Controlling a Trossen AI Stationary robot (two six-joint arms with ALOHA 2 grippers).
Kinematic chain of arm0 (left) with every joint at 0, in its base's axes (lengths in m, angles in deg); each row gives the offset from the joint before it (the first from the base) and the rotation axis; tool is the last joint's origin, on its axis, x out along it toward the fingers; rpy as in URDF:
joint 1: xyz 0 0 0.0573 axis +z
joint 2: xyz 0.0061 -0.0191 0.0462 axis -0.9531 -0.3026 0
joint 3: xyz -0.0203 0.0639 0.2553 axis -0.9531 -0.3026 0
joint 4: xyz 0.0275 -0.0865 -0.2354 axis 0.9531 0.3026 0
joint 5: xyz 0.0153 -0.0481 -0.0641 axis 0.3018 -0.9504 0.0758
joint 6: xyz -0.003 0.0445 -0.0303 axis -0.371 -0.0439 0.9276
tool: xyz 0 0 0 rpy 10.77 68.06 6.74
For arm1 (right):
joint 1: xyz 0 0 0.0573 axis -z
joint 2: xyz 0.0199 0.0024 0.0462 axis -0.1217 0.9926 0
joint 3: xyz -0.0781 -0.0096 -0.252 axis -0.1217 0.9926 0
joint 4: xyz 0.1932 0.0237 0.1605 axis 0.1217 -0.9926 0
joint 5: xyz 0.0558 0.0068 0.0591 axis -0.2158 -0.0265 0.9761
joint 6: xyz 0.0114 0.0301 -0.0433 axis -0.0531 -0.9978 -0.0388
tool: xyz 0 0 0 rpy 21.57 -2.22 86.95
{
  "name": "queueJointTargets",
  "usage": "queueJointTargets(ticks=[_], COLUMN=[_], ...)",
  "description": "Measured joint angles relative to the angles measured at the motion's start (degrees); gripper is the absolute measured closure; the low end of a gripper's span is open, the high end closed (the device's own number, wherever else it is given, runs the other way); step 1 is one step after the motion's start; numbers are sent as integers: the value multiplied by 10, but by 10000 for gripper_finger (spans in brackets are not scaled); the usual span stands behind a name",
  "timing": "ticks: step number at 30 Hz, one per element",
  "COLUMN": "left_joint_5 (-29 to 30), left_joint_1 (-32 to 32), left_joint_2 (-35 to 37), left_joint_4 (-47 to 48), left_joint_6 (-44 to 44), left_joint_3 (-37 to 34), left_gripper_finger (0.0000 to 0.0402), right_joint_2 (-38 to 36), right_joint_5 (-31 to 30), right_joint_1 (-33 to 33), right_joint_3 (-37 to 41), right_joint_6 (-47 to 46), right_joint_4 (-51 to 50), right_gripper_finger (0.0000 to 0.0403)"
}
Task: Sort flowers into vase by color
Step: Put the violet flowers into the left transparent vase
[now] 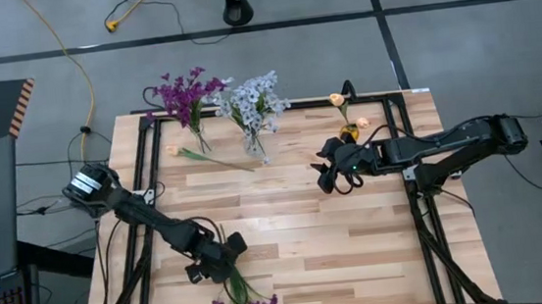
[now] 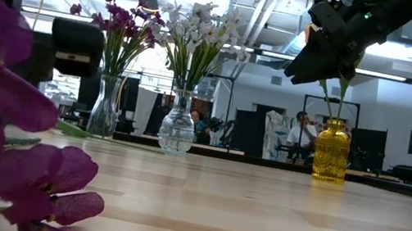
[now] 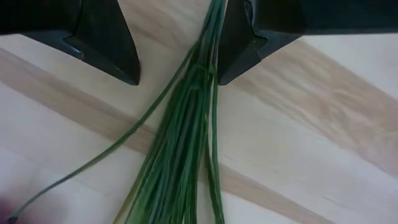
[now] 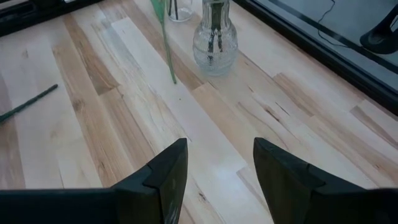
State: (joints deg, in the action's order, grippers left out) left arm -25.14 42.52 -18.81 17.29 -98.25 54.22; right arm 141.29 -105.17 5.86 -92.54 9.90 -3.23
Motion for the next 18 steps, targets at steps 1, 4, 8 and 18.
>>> queueJointTargets(ticks=[1, 4, 8, 18], left_joint_5=[-4, -9, -16, -33], left_joint_1=[0, 0, 1, 0], left_joint_2=[-5, -13, -14, -16], left_joint_4=[-3, -12, -20, -39], left_joint_6=[1, 6, 42, 113], left_joint_3=[0, 2, 1, 0], left_gripper_finger=[198, 198, 198, 244], right_joint_2=[0, 0, 0, 0], right_joint_5=[0, 0, 0, 0], right_joint_1=[0, 0, 0, 0], right_joint_3=[0, 0, 0, 0], right_joint_6=[0, 0, 0, 0], right_joint_4=[0, 0, 0, 0], right_gripper_finger=[194, 194, 194, 194])
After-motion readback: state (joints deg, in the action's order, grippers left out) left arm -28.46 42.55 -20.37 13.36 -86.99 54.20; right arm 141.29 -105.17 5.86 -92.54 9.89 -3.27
